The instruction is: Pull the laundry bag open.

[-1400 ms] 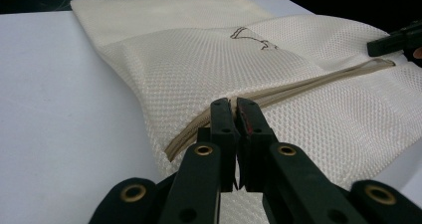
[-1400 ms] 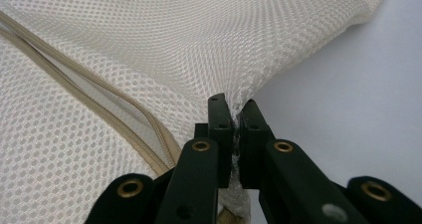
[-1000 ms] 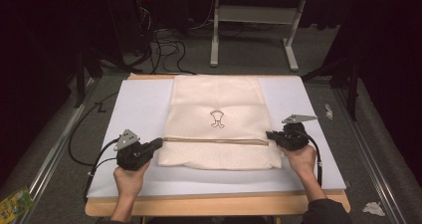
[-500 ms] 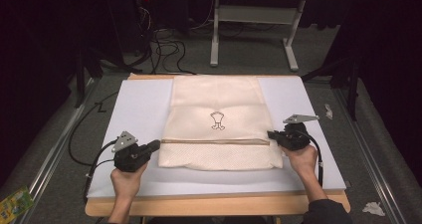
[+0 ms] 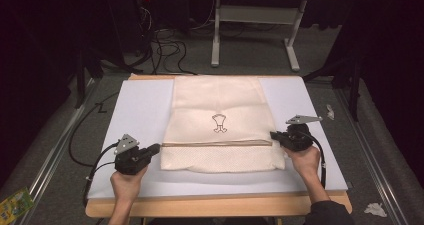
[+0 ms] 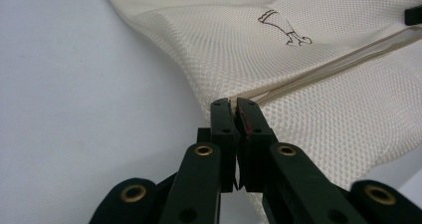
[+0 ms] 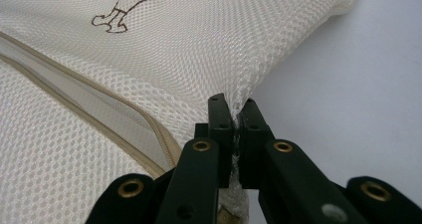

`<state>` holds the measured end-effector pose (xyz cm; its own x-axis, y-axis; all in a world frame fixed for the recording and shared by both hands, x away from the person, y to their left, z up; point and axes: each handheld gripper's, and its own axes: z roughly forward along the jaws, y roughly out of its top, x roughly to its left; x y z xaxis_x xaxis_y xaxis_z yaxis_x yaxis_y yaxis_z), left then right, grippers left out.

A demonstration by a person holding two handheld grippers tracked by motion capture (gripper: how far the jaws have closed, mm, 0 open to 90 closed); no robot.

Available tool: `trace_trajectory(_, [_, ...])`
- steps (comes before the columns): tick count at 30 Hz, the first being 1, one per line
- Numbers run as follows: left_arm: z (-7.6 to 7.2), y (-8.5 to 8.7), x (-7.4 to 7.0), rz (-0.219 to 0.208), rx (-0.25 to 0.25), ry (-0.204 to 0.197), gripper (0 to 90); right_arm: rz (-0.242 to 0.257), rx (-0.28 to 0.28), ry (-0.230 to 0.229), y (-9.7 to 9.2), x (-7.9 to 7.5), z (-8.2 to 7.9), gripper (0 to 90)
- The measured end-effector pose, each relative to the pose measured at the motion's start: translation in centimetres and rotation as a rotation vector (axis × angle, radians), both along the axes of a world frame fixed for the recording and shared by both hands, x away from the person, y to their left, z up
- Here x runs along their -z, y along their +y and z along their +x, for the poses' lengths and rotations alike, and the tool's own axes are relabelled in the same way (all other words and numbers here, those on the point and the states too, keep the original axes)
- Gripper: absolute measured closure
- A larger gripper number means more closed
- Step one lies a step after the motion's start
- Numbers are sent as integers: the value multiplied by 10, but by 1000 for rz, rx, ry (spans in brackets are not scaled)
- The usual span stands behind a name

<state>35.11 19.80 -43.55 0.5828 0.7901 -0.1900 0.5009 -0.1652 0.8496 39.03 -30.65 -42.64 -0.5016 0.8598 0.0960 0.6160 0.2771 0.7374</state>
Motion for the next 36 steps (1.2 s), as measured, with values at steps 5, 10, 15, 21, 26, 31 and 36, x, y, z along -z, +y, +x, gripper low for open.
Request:
trace_trajectory(5, [1, 0, 1, 5, 1, 12, 876, 0, 0, 4, 1, 0, 0, 888])
trace_trajectory(10, [-1, -1, 1, 7, 12, 12, 875, 11, 3, 9, 0, -1, -1, 886])
trace_trajectory(15, [-1, -2, 2, 18, 16, 19, 873, 24, -4, 13, 0, 0, -2, 884])
trace_trajectory(21, [1, -4, 5, 24, 25, 33, 871, 32, -6, 37, 1, 9, -3, 878])
trace_trajectory(26, [2, -4, 5, 29, 25, 39, 870, 55, -7, 50, -2, 17, -4, 866])
trace_trajectory(31, [3, -4, 7, 38, 25, 46, 869, 46, -12, 56, -1, 22, -4, 854])
trace_trajectory(36, [3, -6, 9, 45, 21, 51, 868, 44, -10, 60, 0, 27, -5, 838])
